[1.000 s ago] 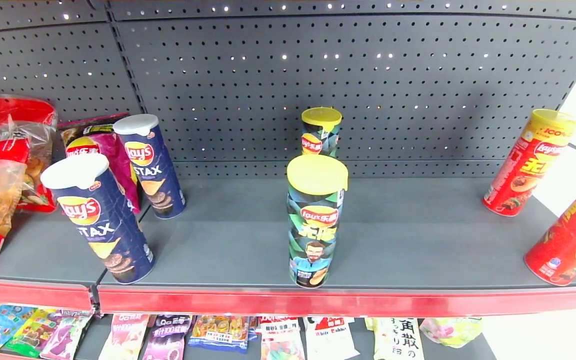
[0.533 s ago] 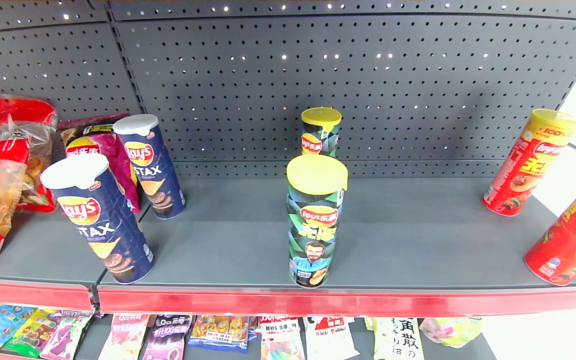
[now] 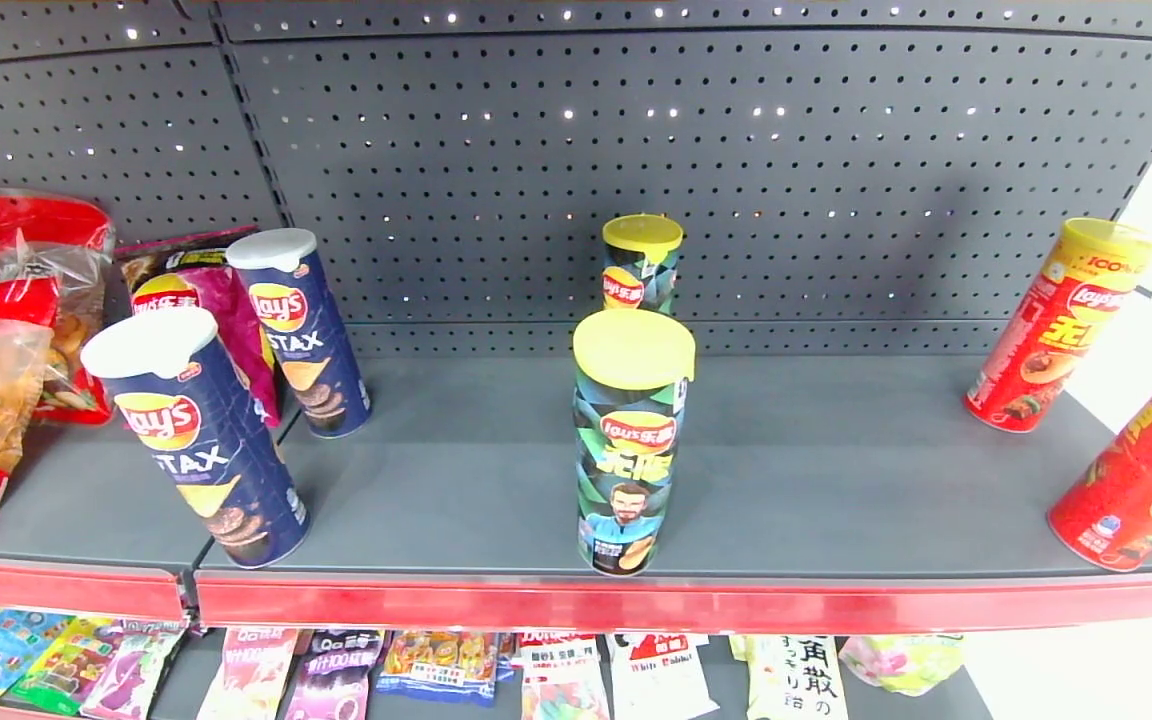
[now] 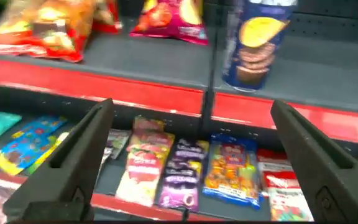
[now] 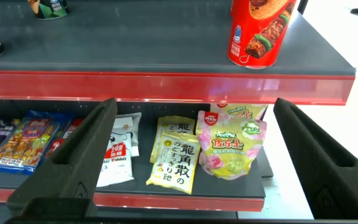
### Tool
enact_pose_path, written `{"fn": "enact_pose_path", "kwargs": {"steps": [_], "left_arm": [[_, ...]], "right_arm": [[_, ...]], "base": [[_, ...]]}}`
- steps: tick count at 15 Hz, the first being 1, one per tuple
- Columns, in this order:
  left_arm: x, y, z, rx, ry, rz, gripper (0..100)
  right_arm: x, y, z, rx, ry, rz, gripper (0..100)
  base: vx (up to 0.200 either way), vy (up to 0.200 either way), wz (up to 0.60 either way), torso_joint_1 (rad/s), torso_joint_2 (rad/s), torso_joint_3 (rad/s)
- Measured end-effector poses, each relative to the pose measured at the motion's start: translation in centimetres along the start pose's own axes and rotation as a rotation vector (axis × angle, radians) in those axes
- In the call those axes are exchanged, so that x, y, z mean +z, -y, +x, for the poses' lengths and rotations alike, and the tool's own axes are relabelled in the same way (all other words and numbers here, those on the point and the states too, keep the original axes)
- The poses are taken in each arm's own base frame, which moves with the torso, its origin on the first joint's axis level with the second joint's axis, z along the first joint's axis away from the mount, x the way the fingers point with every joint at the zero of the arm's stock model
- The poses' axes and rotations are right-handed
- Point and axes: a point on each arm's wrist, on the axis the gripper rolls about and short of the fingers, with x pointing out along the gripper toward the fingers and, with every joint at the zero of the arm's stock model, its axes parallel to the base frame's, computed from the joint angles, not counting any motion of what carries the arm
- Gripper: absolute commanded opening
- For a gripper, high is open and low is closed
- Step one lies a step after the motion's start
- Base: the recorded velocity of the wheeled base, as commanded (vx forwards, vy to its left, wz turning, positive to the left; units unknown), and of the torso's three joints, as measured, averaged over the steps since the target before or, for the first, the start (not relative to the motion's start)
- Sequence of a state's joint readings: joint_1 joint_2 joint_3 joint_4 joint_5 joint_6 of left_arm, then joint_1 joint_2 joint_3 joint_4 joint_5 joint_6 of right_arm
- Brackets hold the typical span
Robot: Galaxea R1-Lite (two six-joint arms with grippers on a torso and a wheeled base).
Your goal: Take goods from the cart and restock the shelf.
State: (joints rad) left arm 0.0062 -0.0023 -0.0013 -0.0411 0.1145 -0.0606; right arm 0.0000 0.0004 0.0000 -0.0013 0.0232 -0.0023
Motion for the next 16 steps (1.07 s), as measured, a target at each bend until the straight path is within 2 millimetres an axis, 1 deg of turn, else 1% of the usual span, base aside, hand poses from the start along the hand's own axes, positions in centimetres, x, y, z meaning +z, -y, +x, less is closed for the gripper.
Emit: {"fn": "enact_pose_path", "kwargs": {"steps": [2, 3, 5, 16], "left_arm": [[0.02, 0.39, -0.03, -0.175, -0.002, 0.048, 100], [0.01, 0.45, -0.04, -0.203, -0.002, 0.063, 100], [-0.49, 0.21, -0.02, -0.105, -0.05, 0.06, 100], [-0.49, 0.23, -0.01, -0.113, -0.048, 0.072, 100]], "right_arm": [[0.0, 0.0, 0.0, 0.0, 0.0, 0.0, 100], [0.0, 0.0, 0.0, 0.0, 0.0, 0.0, 100], [0.0, 0.0, 0.0, 0.0, 0.0, 0.0, 100], [0.0, 0.0, 0.0, 0.0, 0.0, -0.003, 100]], "base": [[0.0, 0.0, 0.0, 0.0, 0.0, 0.0], [0.0, 0.0, 0.0, 0.0, 0.0, 0.0], [0.0, 0.0, 0.0, 0.0, 0.0, 0.0], [0.0, 0.0, 0.0, 0.0, 0.0, 0.0]]}}
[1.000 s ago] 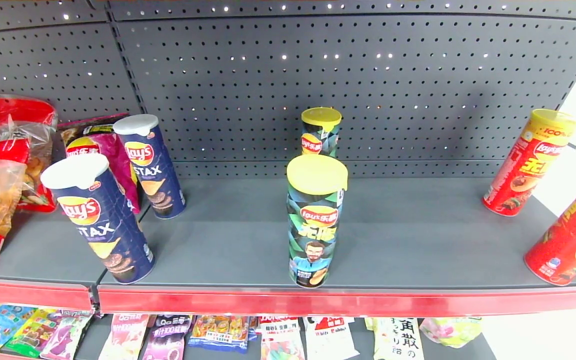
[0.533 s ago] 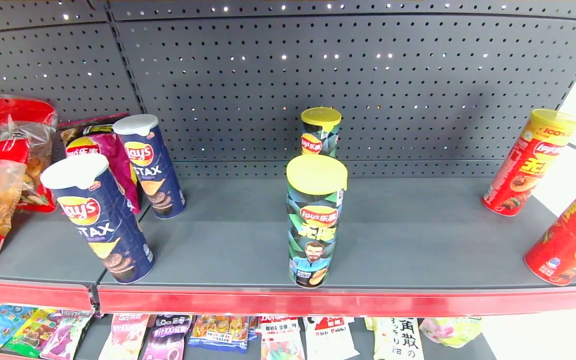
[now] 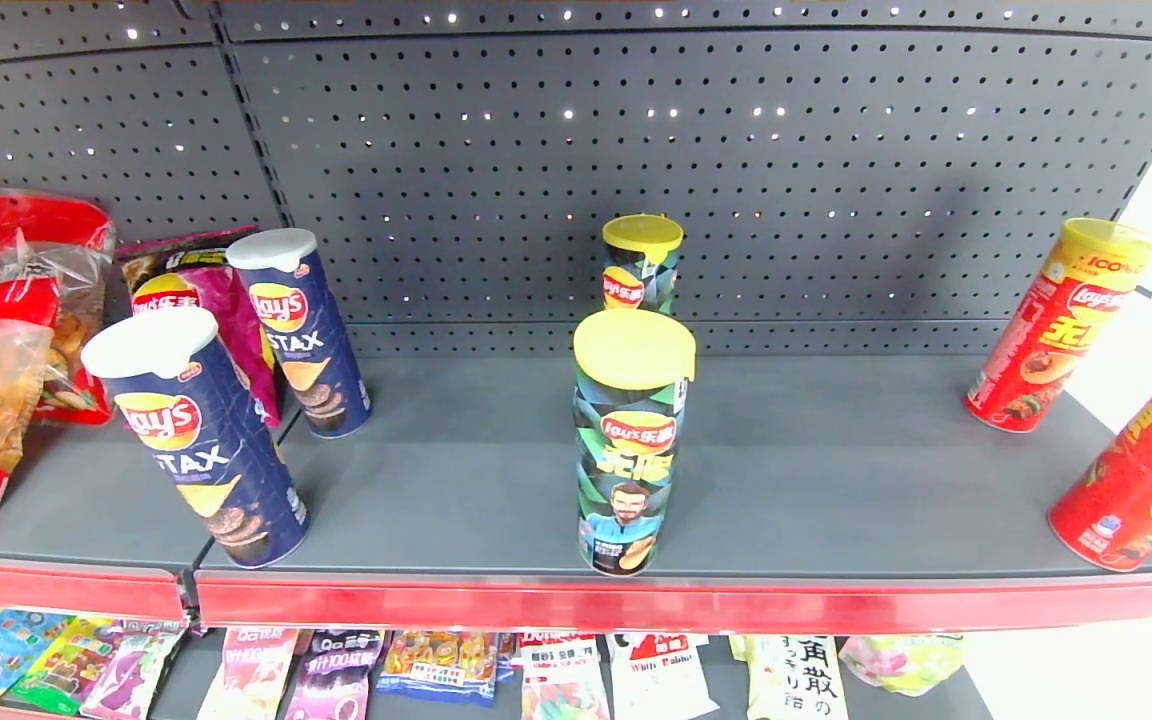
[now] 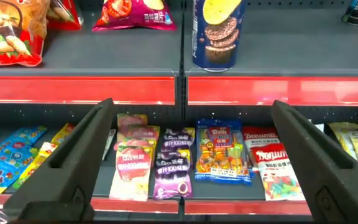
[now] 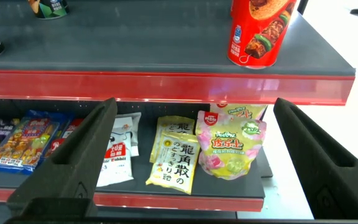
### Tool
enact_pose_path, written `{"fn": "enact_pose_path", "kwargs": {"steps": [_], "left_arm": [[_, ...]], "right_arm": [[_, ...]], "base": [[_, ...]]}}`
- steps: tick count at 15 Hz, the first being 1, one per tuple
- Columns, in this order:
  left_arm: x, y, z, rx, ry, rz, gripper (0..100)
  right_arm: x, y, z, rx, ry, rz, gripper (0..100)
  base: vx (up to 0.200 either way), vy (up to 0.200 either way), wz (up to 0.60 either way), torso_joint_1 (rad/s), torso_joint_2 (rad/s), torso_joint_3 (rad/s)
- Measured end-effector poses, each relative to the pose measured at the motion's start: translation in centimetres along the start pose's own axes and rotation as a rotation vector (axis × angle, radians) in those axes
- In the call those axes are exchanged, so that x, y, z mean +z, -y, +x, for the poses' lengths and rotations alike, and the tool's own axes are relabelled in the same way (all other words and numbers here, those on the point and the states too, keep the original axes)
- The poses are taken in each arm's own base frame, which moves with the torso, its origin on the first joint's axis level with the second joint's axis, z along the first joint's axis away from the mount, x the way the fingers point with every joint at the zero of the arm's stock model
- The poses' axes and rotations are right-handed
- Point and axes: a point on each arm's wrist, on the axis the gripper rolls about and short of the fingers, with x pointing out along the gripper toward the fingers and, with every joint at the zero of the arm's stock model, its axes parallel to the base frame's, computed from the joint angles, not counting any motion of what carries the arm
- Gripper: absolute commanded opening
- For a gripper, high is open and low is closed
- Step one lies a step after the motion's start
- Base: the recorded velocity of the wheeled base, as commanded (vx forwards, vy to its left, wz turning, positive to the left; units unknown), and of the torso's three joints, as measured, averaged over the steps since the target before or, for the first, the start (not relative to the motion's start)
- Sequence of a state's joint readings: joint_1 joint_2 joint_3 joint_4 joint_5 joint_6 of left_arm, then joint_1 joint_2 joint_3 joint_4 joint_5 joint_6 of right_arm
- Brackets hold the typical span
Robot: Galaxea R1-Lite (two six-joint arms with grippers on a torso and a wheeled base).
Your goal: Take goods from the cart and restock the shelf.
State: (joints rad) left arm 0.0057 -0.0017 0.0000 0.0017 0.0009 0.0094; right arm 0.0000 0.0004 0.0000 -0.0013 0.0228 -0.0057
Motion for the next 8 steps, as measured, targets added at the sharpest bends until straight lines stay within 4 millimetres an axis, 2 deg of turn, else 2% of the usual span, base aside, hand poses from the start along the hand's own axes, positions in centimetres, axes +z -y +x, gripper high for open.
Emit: {"fn": "enact_pose_path", "kwargs": {"steps": [8], "left_arm": [[0.0, 0.0, 0.0, 0.0, 0.0, 0.0, 100]], "right_arm": [[0.0, 0.0, 0.0, -0.001, 0.0, 0.0, 100]], "base": [[0.0, 0.0, 0.0, 0.0, 0.0, 0.0]]}}
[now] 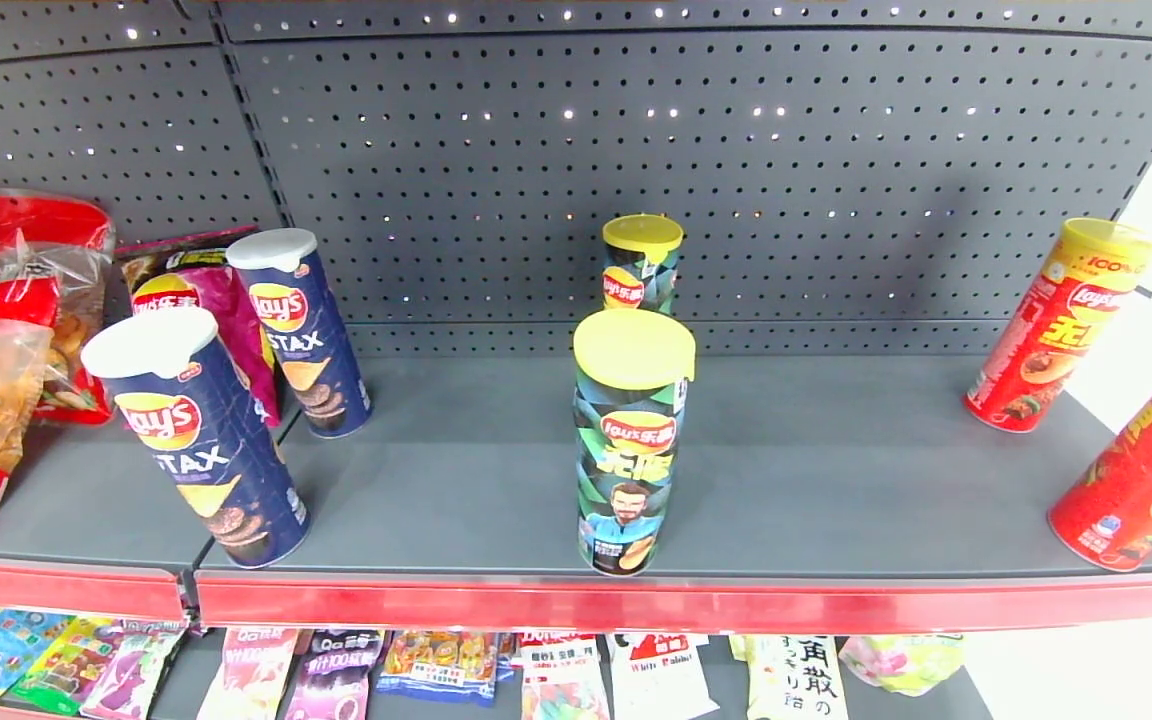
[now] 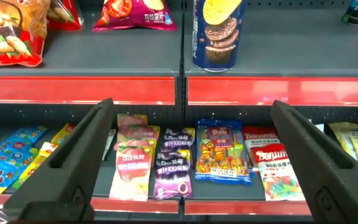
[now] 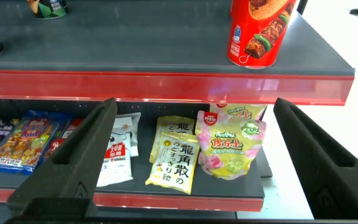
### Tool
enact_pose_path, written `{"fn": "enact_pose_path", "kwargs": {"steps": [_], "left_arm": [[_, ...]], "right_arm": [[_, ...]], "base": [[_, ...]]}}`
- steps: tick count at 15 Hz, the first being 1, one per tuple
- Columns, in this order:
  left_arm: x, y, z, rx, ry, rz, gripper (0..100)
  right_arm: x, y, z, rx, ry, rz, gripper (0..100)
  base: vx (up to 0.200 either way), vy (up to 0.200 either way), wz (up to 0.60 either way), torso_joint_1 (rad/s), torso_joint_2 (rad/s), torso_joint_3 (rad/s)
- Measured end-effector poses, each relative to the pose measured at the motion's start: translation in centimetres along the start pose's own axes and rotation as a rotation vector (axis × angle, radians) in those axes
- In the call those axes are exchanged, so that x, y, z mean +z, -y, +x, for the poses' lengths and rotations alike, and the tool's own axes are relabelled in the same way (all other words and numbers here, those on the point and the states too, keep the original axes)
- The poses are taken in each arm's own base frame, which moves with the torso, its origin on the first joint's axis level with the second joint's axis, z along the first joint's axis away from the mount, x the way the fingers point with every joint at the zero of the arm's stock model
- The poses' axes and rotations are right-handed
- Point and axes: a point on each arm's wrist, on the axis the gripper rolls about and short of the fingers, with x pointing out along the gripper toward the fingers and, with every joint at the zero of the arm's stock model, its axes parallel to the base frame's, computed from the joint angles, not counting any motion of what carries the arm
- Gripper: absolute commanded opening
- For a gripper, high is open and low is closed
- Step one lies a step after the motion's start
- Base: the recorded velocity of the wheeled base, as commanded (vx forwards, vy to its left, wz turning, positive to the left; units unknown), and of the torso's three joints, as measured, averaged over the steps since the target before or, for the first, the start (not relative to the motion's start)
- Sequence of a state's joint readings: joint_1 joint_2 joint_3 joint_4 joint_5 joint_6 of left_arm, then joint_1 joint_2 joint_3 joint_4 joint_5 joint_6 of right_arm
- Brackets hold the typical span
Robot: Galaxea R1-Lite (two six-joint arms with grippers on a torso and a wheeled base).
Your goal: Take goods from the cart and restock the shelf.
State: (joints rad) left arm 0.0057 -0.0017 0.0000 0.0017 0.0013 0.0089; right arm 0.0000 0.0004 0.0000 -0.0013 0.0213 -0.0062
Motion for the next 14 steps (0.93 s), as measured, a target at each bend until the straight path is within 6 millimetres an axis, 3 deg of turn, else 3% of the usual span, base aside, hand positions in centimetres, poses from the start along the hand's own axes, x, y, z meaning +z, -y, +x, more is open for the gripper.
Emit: {"fn": "enact_pose_path", "kwargs": {"steps": [14], "left_arm": [[0.01, 0.0, 0.0, 0.0, 0.0, 0.0, 100]], "right_arm": [[-0.01, 0.0, 0.0, -0.001, -0.001, 0.003, 100]], "base": [[0.0, 0.0, 0.0, 0.0, 0.0, 0.0]]}}
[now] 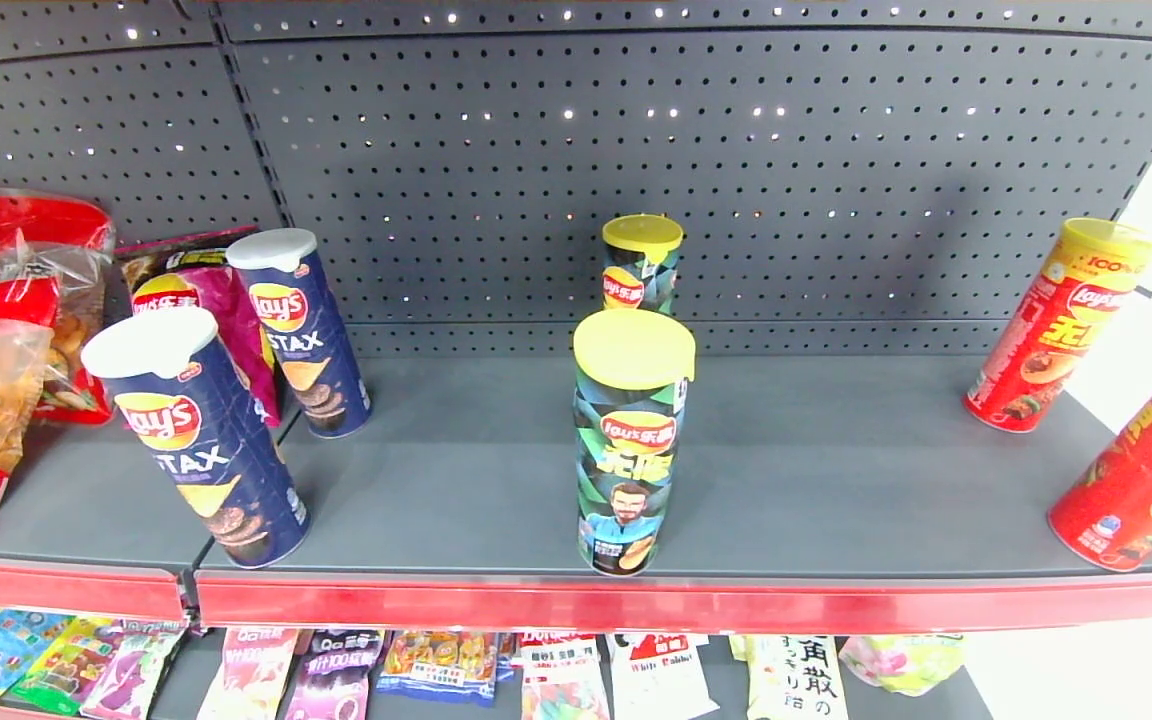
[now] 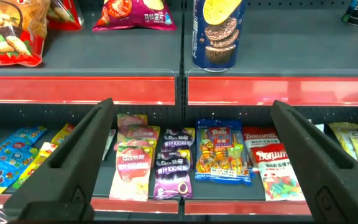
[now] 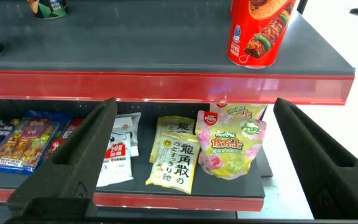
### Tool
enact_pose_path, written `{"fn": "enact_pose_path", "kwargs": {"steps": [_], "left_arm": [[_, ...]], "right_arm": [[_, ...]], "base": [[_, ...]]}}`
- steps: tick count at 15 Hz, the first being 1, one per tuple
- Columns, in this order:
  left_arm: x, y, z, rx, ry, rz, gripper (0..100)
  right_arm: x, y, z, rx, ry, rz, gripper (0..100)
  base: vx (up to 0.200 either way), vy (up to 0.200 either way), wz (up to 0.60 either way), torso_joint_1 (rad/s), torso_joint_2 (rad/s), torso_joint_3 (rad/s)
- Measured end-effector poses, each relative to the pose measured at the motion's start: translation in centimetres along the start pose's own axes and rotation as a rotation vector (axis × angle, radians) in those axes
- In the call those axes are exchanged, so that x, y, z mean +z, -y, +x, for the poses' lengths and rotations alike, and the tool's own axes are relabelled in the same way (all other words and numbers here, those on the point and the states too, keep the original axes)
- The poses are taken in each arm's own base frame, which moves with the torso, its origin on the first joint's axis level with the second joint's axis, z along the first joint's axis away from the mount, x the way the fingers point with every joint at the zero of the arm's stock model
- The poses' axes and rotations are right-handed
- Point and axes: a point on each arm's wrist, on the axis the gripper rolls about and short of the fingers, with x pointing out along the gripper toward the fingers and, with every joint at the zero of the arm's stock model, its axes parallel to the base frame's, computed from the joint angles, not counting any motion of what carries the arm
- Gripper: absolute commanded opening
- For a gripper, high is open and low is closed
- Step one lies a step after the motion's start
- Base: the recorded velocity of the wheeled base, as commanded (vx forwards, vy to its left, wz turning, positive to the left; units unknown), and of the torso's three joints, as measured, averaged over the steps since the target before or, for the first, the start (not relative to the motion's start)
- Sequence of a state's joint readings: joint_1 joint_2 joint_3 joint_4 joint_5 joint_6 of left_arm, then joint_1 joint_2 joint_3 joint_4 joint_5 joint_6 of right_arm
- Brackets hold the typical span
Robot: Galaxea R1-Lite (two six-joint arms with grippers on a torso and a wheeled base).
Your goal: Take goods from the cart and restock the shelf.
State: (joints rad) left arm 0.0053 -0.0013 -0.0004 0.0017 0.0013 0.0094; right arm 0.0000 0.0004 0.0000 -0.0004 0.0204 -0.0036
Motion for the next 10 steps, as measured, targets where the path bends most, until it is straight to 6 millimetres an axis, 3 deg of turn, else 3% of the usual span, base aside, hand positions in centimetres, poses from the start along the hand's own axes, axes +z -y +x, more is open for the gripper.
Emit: {"fn": "enact_pose_path", "kwargs": {"steps": [10], "left_arm": [[0.0, 0.0, 0.0, 0.0, 0.0, 0.0, 100]], "right_arm": [[0.0, 0.0, 0.0, -0.001, 0.0, 0.0, 100]], "base": [[0.0, 0.0, 0.0, 0.0, 0.0, 0.0]]}}
